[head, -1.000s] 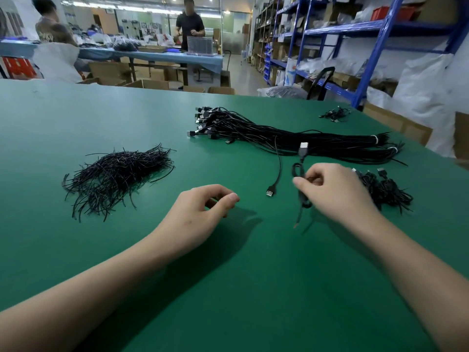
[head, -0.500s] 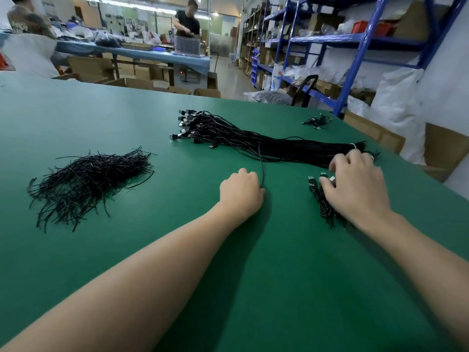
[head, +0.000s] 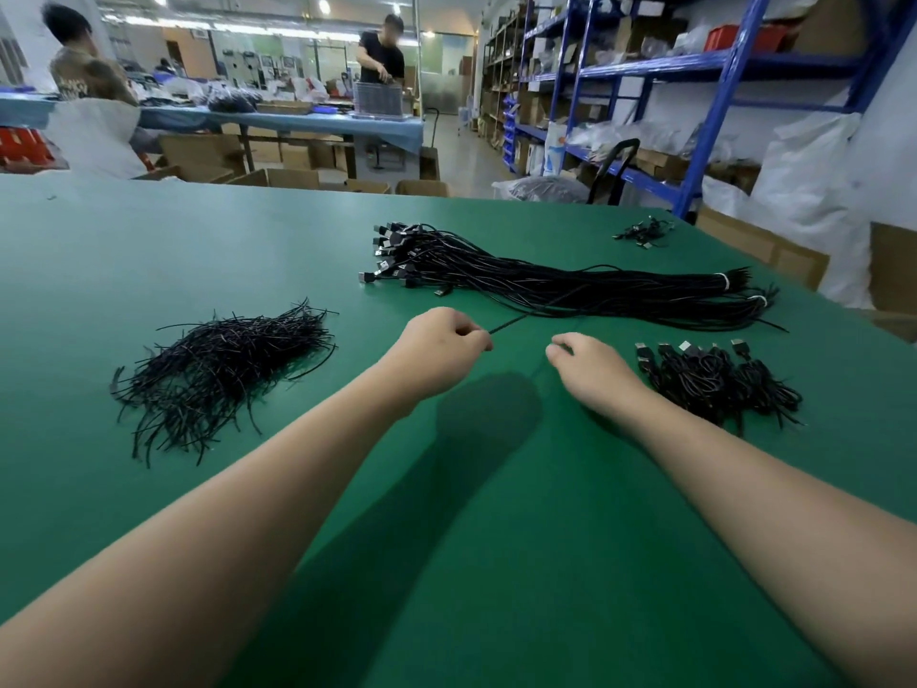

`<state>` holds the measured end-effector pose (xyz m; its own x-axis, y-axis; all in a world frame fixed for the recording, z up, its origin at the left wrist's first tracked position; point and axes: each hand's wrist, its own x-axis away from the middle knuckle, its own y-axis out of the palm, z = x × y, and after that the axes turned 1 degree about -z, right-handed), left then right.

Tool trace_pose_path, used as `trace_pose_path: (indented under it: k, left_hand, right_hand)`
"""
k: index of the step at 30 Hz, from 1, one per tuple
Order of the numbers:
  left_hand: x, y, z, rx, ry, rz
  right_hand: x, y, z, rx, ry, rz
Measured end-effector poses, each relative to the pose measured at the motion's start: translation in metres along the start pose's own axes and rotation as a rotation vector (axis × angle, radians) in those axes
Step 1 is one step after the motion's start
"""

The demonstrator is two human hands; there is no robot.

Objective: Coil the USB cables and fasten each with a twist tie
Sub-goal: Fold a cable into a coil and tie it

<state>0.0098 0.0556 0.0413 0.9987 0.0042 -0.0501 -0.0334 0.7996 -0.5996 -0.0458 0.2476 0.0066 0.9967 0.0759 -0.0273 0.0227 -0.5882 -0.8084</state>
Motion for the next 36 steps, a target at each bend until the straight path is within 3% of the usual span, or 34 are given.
trace_pose_path:
  k: [4,9,11,19,25,27,32,36]
  left_hand:
    - [0.021,-0.008,-0.016,0.145,0.011,-0.036]
    - [0.037,0.008,-0.031,0.098,0.066,-0.064]
    - [0.040,0.012,-0.035,0.035,0.109,-0.037]
    - [0.047,0.022,-0.046,0.024,0.259,0.007]
    - [0.052,0.025,-0.050,0.000,0.258,-0.036]
    - [0.053,0.024,-0.050,0.009,0.267,-0.044]
    - [0.054,0.019,-0.048,0.088,0.256,-0.100]
    - [0.052,0.011,-0.041,0.365,0.248,-0.061]
  right_hand:
    - [-0.007,0.013,-0.019,-0.604,0.145,0.031]
    - [-0.007,0.023,-0.036,-1.197,0.323,-0.006]
    - [-0.004,0.024,-0.041,-1.201,0.318,0.021]
    - [0.002,0.010,-0.070,-0.821,0.100,-0.013]
    - [0.023,0.015,-0.098,-0.484,-0.163,-0.280]
    - [0.029,0.016,-0.106,-0.433,-0.232,-0.287]
    - [0.041,0.009,-0.106,-0.519,-0.348,-0.324]
    - [0.051,0.008,-0.092,-0.871,-0.130,-0.276]
